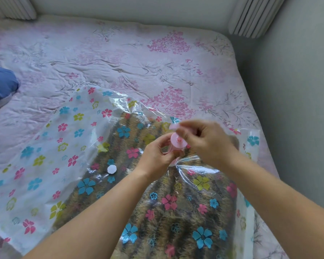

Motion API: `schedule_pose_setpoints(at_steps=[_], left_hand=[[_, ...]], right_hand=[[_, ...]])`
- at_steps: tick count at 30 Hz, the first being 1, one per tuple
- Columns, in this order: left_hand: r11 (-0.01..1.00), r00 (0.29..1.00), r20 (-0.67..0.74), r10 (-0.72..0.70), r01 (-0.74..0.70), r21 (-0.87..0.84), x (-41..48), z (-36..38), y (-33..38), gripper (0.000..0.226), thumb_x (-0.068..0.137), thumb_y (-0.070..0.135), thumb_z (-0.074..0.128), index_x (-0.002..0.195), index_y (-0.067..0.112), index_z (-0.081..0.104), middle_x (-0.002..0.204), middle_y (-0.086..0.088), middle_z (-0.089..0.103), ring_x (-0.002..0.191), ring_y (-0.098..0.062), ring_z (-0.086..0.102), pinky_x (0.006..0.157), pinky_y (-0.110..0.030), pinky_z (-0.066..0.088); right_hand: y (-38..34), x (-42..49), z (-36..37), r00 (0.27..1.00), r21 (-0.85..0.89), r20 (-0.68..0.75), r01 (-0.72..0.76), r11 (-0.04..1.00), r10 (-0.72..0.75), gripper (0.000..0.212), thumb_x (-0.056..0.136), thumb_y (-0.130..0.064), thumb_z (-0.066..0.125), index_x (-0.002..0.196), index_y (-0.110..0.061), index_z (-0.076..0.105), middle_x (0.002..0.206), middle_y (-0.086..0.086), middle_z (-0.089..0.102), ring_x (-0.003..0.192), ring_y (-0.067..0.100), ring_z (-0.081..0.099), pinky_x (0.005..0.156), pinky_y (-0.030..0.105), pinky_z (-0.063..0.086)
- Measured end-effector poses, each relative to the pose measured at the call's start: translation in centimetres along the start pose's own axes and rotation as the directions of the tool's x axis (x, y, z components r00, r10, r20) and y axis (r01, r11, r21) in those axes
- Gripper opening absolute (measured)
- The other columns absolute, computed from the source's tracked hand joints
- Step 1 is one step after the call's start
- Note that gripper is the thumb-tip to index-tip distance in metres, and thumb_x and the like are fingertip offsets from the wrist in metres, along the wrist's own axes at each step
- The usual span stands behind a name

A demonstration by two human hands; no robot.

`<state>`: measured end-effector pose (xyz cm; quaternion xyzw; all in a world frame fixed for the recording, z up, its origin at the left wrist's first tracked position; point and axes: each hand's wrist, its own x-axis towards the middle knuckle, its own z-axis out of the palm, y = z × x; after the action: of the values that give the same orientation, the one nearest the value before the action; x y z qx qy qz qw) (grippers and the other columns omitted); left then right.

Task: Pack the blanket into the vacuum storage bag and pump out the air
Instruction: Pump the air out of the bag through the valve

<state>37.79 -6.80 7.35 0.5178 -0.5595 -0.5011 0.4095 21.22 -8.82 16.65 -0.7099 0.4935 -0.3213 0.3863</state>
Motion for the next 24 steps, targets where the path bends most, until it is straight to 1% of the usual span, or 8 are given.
schedule_pose_setpoints(at_steps=[2, 4, 6, 9, 14, 16, 20, 24], left_hand=[[1.000, 1.000, 0.002, -0.009, 0.009, 0.002, -0.1, 0.0, -0.1, 0.039, 0.088, 0.021, 0.082, 0.125, 0.027, 0.072, 0.114, 0.014, 0.076, 0.111, 0.001, 0.068, 0.089, -0.011, 0.051], [1.000, 1.000, -0.004, -0.007, 0.007, 0.007, -0.1, 0.0, -0.3, 0.039, 0.088, 0.022, 0.083, 0.125, 0.027, 0.072, 0.115, 0.014, 0.076, 0.111, 0.002, 0.068, 0.090, -0.013, 0.053], [1.000, 1.000, -0.003, -0.007, 0.007, 0.002, -0.2, 0.0, -0.4, 0.040, 0.087, 0.022, 0.083, 0.125, 0.027, 0.072, 0.117, 0.013, 0.076, 0.113, 0.001, 0.067, 0.093, -0.019, 0.056], [1.000, 1.000, 0.008, 0.005, -0.005, -0.017, -0.2, 0.0, -0.4, 0.045, 0.087, 0.023, 0.084, 0.129, 0.030, 0.070, 0.122, 0.017, 0.074, 0.119, 0.001, 0.065, 0.096, -0.022, 0.057], [1.000, 1.000, 0.013, -0.003, 0.003, 0.004, -0.3, -0.1, -0.3, 0.046, 0.086, 0.028, 0.084, 0.127, 0.041, 0.069, 0.124, 0.025, 0.071, 0.122, 0.003, 0.062, 0.099, -0.024, 0.055], [1.000, 1.000, 0.012, -0.005, 0.005, -0.006, -0.3, 0.0, -0.4, 0.046, 0.086, 0.026, 0.084, 0.128, 0.037, 0.069, 0.124, 0.023, 0.072, 0.121, 0.002, 0.063, 0.098, -0.025, 0.056], [1.000, 1.000, 0.001, -0.004, 0.004, -0.021, -0.4, 0.0, -0.4, 0.041, 0.087, 0.022, 0.083, 0.126, 0.027, 0.071, 0.117, 0.017, 0.076, 0.109, 0.001, 0.070, 0.088, -0.016, 0.056], [1.000, 1.000, -0.014, 0.008, -0.008, 0.004, -0.5, -0.1, -0.4, 0.037, 0.088, 0.023, 0.083, 0.124, 0.028, 0.073, 0.114, 0.017, 0.076, 0.110, 0.001, 0.070, 0.088, -0.014, 0.054]], right_hand=[[1.3, -0.4, 0.9, 0.988, 0.048, 0.042, -0.150, 0.987, 0.148, 0.017, 0.092, -0.031, 0.072, 0.104, -0.020, 0.078, 0.087, 0.006, 0.077, 0.086, 0.024, 0.073, 0.080, 0.049, 0.059], [1.5, -0.2, 1.1, 0.977, 0.146, 0.041, -0.212, 0.966, 0.208, 0.009, 0.092, -0.021, 0.074, 0.099, -0.019, 0.079, 0.093, 0.010, 0.077, 0.092, 0.031, 0.073, 0.084, 0.055, 0.058], [0.8, -0.1, 0.6, 0.972, 0.206, 0.033, -0.234, 0.950, 0.232, 0.007, 0.093, -0.014, 0.072, 0.094, -0.016, 0.079, 0.085, 0.008, 0.077, 0.078, 0.022, 0.074, 0.072, 0.044, 0.060], [-2.0, 0.1, -1.3, 0.987, 0.344, -0.005, -0.149, 0.927, 0.161, 0.007, 0.092, -0.011, 0.072, 0.092, -0.007, 0.078, 0.063, -0.003, 0.070, 0.051, 0.003, 0.058, 0.050, 0.016, 0.046], [-6.0, 0.4, -4.4, 0.998, 0.600, -0.056, 0.007, 0.800, 0.033, 0.016, 0.085, -0.020, 0.077, 0.085, -0.005, 0.078, 0.057, 0.002, 0.064, 0.042, 0.012, 0.038, 0.041, 0.024, 0.032], [-4.9, 0.5, -3.6, 0.997, 0.577, -0.001, -0.063, 0.814, 0.078, 0.017, 0.082, -0.023, 0.080, 0.085, -0.006, 0.079, 0.061, 0.006, 0.065, 0.042, 0.012, 0.036, 0.041, 0.025, 0.029], [-0.8, -0.1, 0.5, 0.935, 0.472, 0.061, -0.336, 0.815, 0.350, 0.013, 0.088, -0.012, 0.074, 0.090, 0.000, 0.075, 0.064, 0.005, 0.067, 0.043, 0.004, 0.051, 0.041, 0.015, 0.039], [1.0, -0.1, 1.5, 0.915, 0.487, 0.079, -0.381, 0.786, 0.395, 0.008, 0.091, -0.010, 0.073, 0.085, -0.004, 0.075, 0.050, -0.005, 0.062, 0.040, 0.003, 0.052, 0.040, 0.016, 0.041]])
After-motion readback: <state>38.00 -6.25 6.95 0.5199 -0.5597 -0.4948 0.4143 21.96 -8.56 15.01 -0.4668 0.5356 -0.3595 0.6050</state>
